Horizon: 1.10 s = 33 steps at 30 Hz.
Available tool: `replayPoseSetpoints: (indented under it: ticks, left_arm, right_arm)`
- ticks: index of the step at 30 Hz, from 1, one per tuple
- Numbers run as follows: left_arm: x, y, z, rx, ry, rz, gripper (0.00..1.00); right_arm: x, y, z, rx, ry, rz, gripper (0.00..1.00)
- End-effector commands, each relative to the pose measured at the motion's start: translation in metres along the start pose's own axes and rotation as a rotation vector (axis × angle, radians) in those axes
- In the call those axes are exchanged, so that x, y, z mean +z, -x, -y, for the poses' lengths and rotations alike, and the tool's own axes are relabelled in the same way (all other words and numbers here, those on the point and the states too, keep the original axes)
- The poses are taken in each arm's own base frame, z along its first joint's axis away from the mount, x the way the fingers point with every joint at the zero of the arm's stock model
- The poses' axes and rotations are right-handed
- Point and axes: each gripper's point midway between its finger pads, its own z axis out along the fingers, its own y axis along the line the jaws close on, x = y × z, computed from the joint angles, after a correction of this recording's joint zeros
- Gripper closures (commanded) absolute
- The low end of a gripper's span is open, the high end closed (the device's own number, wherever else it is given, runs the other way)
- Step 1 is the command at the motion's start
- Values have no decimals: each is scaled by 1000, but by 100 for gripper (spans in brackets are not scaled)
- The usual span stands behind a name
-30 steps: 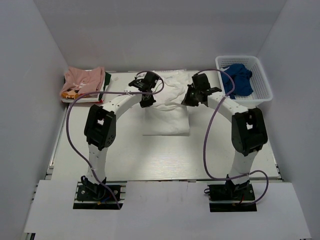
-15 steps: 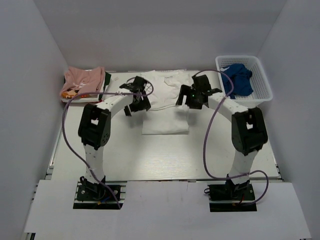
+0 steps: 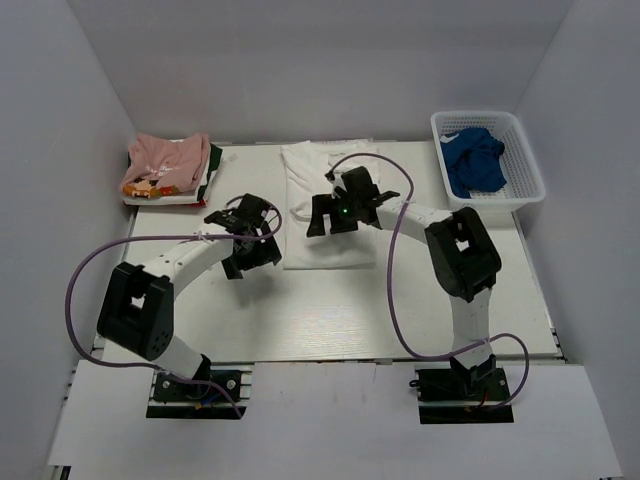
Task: Fold and stack the t-shirts
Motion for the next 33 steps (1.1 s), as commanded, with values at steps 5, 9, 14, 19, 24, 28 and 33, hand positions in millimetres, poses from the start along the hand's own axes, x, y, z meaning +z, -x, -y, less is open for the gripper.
replayPoseSetpoints:
  ticks: [5, 9, 14, 19, 24, 28, 33]
  left_arm:
    - [-13, 3, -3, -16, -33, 37, 0]
    - [-19, 6, -2, -9, -48, 52, 0]
    - [-22, 7, 1, 26, -66, 68, 0]
    - [-12, 17, 34, 59, -193, 82, 0]
    - [13, 18, 56, 92, -234, 40, 12]
    - [32, 16, 64, 109, -218, -10, 20]
    - [42, 8, 76, 131, -261, -38, 31]
  right_arm:
    - [30, 102, 15, 0, -72, 299, 10]
    - [35, 173, 42, 25, -160, 484, 10]
    - [9, 199, 48, -14, -161, 513, 10]
    - [-50, 132, 35, -40, -183, 472, 10]
    - [-124, 68, 58, 163, -343, 470, 10]
    - [-119, -13, 76, 318, -389, 296, 10]
    - [-102, -54, 71, 385, -318, 163, 10]
